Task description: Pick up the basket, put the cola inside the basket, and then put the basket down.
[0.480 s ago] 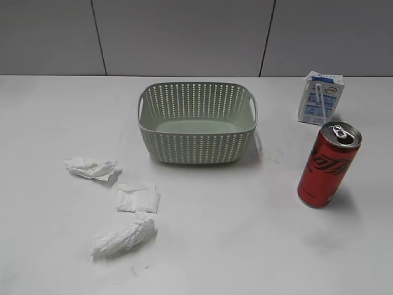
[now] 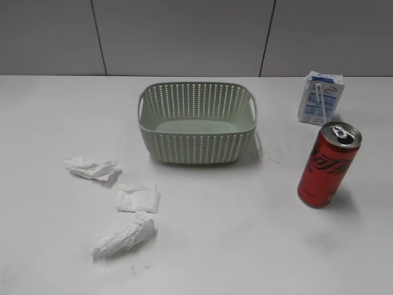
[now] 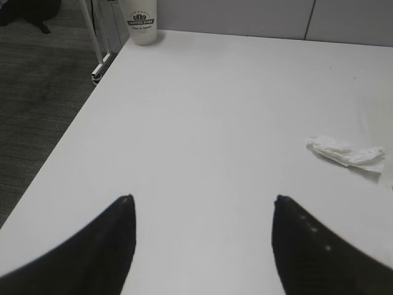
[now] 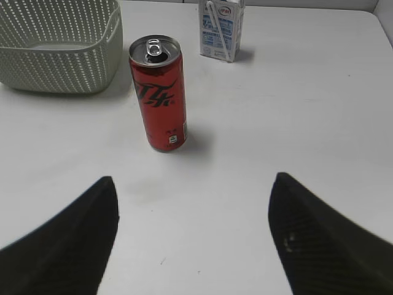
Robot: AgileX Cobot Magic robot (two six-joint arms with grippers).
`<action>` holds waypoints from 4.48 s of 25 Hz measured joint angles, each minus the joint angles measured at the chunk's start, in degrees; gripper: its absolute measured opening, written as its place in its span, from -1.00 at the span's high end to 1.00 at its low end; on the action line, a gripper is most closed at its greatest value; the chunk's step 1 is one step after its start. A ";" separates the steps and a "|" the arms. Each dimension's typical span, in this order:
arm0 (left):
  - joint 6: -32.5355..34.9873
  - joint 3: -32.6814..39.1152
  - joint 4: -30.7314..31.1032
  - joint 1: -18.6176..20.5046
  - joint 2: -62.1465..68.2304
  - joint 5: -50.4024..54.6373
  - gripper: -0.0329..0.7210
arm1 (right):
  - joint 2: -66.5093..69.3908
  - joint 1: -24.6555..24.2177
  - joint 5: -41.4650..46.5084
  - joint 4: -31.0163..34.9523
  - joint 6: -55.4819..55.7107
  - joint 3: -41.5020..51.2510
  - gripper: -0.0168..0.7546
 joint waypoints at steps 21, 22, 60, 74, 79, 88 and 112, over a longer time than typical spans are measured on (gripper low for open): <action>4.79 -5.79 -10.50 0.00 31.23 -28.72 -0.47 | 0.00 0.00 0.00 0.06 -0.02 0.00 -0.53; 5.19 -7.07 -10.56 0.00 34.18 -28.94 -0.47 | 0.00 0.00 0.00 0.06 -0.02 0.00 -0.53; -24.50 -73.31 3.36 -36.08 122.96 -3.81 -0.47 | 0.00 0.00 0.01 1.04 0.16 0.00 -0.53; -24.69 -73.42 1.46 -36.08 128.05 -5.70 0.36 | 0.00 0.00 -0.05 1.10 0.16 0.00 -0.53; -25.19 -73.59 0.24 -35.96 128.05 -4.04 0.92 | 0.00 0.00 -0.05 1.10 0.16 0.00 -0.53; -25.14 -73.79 -1.06 -35.92 125.12 3.66 0.92 | 5.14 0.00 -0.05 0.53 0.16 -2.53 -0.53; -25.13 -61.62 -2.87 -40.62 113.92 -1.08 0.92 | 77.56 10.74 5.34 2.29 2.05 -41.43 -0.69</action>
